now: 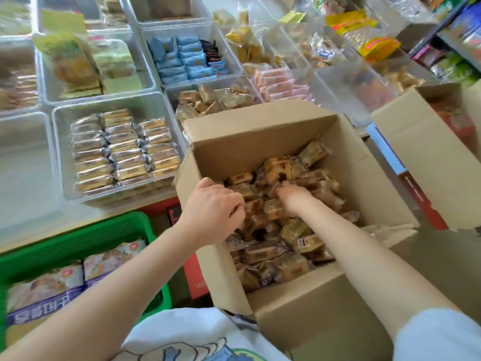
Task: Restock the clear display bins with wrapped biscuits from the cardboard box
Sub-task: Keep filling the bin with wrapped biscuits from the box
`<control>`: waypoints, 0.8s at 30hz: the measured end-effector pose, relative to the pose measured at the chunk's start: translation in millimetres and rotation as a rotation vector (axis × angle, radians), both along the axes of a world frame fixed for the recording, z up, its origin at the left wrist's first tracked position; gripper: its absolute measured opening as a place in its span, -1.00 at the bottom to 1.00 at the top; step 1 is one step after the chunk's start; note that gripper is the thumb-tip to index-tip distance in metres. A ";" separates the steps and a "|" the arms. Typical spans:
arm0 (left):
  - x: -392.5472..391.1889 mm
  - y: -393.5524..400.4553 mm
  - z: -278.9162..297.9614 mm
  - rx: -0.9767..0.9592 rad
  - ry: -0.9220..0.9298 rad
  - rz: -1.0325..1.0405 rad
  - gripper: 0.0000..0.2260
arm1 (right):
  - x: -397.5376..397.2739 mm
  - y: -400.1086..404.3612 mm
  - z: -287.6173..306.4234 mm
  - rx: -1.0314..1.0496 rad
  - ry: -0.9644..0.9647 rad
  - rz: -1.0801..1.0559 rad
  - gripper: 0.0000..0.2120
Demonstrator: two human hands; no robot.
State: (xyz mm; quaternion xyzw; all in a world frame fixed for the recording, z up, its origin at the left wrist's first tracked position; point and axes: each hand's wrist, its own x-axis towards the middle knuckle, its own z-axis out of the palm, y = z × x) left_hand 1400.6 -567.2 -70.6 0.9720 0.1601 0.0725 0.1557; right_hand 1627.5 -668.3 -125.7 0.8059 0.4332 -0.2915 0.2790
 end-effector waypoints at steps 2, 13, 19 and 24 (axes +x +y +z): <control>0.4 -0.4 0.0 -0.001 -0.006 -0.006 -0.59 | -4.9 1.4 0.2 -0.039 -0.023 0.029 -0.28; -14.7 35.7 52.5 -0.988 -0.500 0.362 -0.54 | -11.1 43.1 174.0 0.648 0.972 -0.315 -0.55; -31.0 98.5 69.3 -1.180 -0.591 0.443 -0.61 | -67.6 134.4 197.9 0.551 0.819 0.016 -0.71; -59.0 162.7 31.1 -1.070 -0.526 0.829 -0.67 | -111.5 220.5 153.5 0.608 0.707 0.115 -0.67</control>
